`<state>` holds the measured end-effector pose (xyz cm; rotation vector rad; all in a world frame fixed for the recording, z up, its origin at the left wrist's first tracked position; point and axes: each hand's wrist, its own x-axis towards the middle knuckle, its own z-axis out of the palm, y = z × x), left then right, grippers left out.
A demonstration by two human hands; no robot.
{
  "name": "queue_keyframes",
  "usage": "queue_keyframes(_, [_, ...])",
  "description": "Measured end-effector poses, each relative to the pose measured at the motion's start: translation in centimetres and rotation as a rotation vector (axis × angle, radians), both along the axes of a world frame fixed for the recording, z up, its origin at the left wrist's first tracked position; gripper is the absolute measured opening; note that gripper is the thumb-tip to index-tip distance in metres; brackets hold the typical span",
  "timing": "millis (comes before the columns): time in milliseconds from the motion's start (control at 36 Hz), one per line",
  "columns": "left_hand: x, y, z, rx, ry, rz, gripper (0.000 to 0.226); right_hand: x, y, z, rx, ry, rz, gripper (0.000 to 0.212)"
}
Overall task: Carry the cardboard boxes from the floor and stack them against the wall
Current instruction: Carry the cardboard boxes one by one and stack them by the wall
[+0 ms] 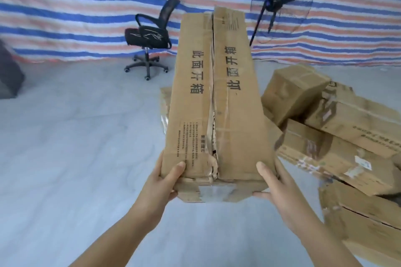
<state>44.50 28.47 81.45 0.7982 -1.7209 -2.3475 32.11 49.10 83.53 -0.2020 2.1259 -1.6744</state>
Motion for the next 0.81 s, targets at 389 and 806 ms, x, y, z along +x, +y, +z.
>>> queue_keyframes(389, [27.8,-22.1,-1.0,0.028,-0.099,0.588,0.026,18.3,-32.2,-3.3,-0.001,-0.018,0.589,0.043])
queue_keyframes(806, [44.3,-35.9,-3.3,0.098,-0.182,1.164,0.032,32.7,-58.8,-6.4,0.049,-0.091,1.191,0.037])
